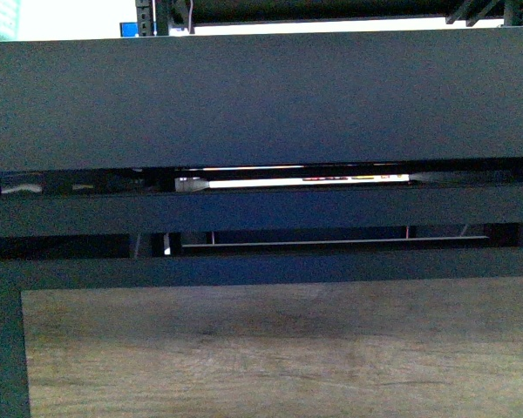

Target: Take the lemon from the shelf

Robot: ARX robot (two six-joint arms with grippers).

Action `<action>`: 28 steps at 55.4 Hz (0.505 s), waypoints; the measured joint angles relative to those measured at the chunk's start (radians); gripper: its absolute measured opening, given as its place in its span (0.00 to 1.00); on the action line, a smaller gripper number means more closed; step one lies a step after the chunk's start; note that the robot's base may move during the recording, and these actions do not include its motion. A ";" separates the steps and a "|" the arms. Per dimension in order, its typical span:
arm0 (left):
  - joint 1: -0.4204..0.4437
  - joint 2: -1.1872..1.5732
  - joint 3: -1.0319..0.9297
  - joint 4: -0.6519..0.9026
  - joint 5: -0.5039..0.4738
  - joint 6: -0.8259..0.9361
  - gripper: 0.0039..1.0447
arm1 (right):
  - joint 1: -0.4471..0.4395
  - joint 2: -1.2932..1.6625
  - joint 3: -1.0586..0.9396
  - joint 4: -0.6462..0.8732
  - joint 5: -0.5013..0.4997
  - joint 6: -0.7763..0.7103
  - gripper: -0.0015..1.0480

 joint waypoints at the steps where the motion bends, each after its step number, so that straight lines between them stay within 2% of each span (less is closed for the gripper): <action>1: 0.000 0.000 0.000 0.000 0.000 0.000 0.93 | 0.000 0.000 0.000 0.000 0.000 0.000 0.98; 28: 0.000 -0.001 0.000 0.000 0.000 0.000 0.93 | 0.000 0.000 0.000 0.000 -0.002 0.000 0.98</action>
